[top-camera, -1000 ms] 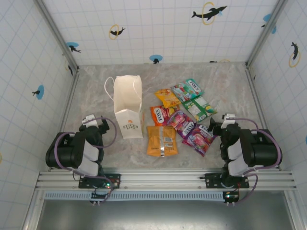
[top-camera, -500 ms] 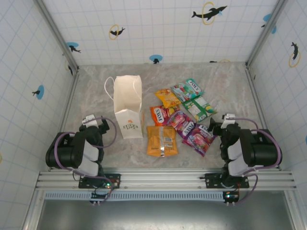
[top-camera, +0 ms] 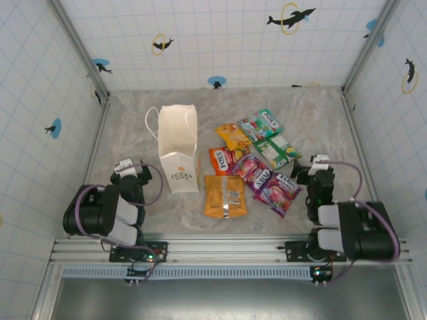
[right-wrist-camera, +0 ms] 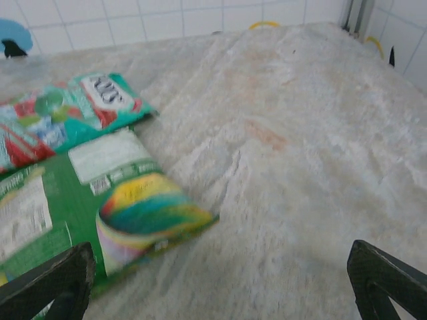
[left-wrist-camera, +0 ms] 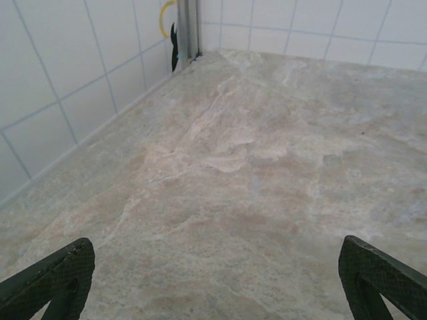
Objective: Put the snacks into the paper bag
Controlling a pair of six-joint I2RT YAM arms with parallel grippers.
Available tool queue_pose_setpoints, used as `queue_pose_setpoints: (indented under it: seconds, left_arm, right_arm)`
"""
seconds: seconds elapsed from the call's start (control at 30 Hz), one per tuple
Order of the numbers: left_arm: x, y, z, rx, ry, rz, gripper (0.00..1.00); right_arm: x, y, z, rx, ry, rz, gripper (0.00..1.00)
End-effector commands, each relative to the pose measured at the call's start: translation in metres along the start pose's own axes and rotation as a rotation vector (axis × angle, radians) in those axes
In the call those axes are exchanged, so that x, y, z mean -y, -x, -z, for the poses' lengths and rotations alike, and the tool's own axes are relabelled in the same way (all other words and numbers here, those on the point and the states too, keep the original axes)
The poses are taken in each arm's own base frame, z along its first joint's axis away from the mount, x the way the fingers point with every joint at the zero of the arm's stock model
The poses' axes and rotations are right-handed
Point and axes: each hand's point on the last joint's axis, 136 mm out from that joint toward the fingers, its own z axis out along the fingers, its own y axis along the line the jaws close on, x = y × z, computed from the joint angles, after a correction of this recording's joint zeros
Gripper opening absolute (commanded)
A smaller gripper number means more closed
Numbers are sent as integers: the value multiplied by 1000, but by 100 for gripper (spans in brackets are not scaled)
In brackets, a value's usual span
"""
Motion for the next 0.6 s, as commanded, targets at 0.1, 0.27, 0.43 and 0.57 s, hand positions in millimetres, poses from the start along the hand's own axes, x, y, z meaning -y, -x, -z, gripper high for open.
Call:
queue_pose_setpoints:
  seconds: [0.1,0.27,0.43,0.57]
  left_arm:
    - [-6,-3,15,18,11,-13,96]
    - [-3,17,-16,-86,85,-28,98]
    - [11,31,-27,-206,65,119,95]
    - [11,65,-19,-226,80,198,89]
  right_arm:
    - [-16,24,-3,-103,63,-163,100]
    - [-56,53,5,-40,281,-262,100]
    - [-92,72,4,-51,339,-208,100]
    - [-115,84,0,-71,383,-218,100]
